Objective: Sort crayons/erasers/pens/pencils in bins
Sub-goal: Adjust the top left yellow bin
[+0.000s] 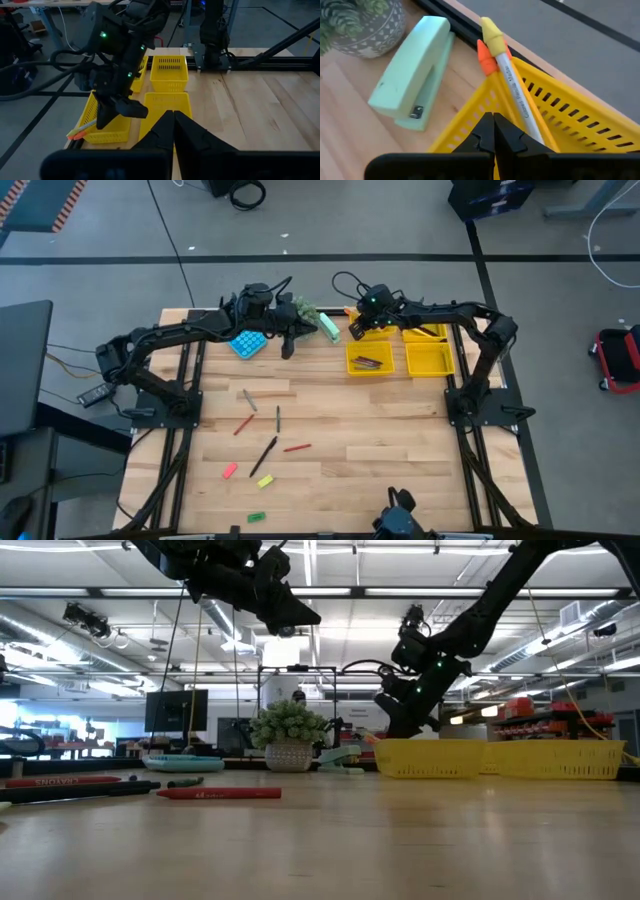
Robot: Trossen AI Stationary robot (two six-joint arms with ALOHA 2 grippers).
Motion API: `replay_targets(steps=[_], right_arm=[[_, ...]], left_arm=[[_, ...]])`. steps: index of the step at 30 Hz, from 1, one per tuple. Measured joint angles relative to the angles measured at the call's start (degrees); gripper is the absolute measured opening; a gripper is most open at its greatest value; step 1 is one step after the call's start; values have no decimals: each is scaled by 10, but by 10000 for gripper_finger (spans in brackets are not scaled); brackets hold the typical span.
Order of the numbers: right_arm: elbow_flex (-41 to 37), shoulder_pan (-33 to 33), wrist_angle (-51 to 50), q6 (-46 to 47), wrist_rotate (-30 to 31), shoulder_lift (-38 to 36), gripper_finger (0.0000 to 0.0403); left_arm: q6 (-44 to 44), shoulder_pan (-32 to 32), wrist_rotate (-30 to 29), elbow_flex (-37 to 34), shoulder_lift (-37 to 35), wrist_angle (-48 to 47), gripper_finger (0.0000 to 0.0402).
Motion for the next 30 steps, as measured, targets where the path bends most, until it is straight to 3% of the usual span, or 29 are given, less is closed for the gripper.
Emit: replay_targets(steps=[6, 19, 25, 30], right_arm=[[0, 9, 0, 9, -27, 0, 6], [14, 17, -19, 25, -28, 0, 13], [97, 19, -129, 5, -28, -1, 64], [172, 42, -295, -48, -32, -2, 98]], left_arm=[[0, 0, 0, 0, 0, 0, 19], [0, 0, 0, 0, 0, -3, 14], [0, 0, 0, 0, 0, -15, 26], [0, 0, 0, 0, 0, -31, 20]])
